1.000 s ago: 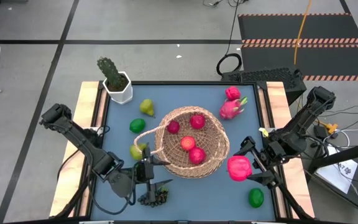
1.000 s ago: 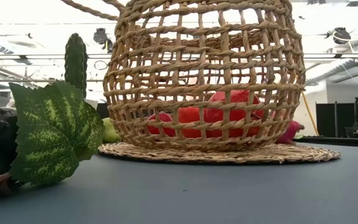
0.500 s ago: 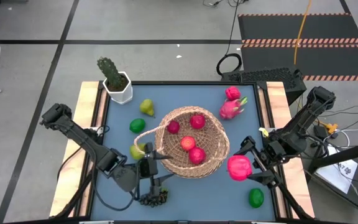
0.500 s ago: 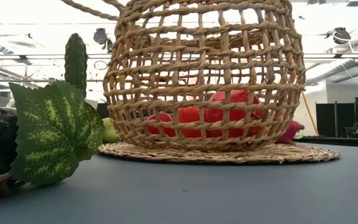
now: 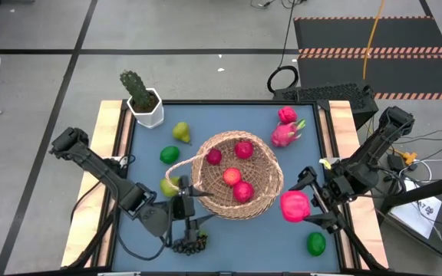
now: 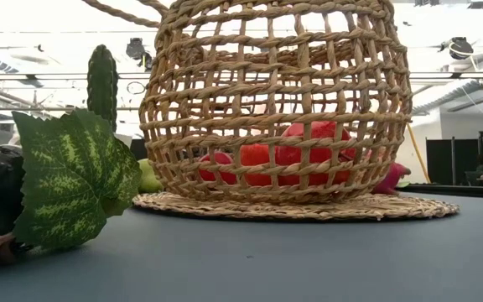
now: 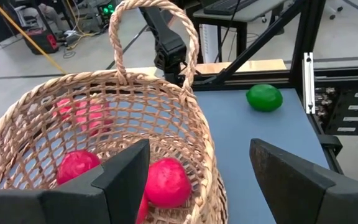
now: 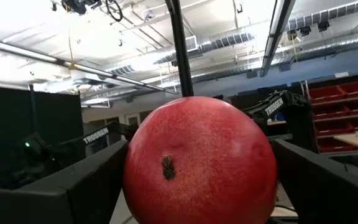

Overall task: Build produce basket
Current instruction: Put the red apple into the brown basket

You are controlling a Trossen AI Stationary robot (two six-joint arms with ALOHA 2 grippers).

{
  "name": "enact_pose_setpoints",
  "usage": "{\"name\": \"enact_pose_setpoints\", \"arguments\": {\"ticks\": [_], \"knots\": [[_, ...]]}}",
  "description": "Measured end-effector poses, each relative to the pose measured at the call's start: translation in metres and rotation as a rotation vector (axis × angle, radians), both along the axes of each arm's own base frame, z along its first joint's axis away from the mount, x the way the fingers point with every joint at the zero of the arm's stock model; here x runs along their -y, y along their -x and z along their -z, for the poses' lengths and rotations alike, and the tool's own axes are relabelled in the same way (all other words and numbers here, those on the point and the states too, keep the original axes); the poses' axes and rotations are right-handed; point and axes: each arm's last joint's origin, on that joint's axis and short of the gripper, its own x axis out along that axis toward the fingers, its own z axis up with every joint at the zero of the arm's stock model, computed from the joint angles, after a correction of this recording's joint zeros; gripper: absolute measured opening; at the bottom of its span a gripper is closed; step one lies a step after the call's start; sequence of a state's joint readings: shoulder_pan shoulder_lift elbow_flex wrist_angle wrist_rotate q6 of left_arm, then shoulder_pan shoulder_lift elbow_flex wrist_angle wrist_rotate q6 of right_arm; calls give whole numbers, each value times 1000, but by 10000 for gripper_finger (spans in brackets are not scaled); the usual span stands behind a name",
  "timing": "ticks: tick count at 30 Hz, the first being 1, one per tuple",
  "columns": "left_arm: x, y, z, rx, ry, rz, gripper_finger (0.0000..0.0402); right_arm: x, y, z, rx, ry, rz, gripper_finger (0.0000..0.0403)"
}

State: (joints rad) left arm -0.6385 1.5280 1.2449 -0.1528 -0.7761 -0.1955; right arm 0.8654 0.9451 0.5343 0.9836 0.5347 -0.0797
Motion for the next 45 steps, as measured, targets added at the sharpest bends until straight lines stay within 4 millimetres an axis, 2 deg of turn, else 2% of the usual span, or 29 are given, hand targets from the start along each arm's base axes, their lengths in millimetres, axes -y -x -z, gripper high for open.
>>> {"name": "enact_pose_setpoints", "arguments": {"ticks": [8, 11, 19, 27, 34, 38, 45], "knots": [[-3, -2, 0, 3, 15, -16, 273, 8, -5, 4, -103, -37, 253, 377], [-4, -2, 0, 4, 15, -18, 273, 12, -8, 4, -108, -31, 298, 377], [-6, -4, 0, 3, 11, -26, 273, 13, -23, -18, -94, 43, 395, 377], [-6, -4, 0, 1, 8, -25, 273, 18, -60, -58, -226, 148, 510, 377], [-5, -3, 0, 1, 8, -19, 273, 27, -94, -83, -369, 208, 598, 377], [-4, -3, 0, 1, 8, -18, 273, 34, -113, -88, -414, 246, 656, 377], [-4, -3, 0, 2, 9, -19, 273, 53, -141, -81, -494, 300, 728, 377]]}}
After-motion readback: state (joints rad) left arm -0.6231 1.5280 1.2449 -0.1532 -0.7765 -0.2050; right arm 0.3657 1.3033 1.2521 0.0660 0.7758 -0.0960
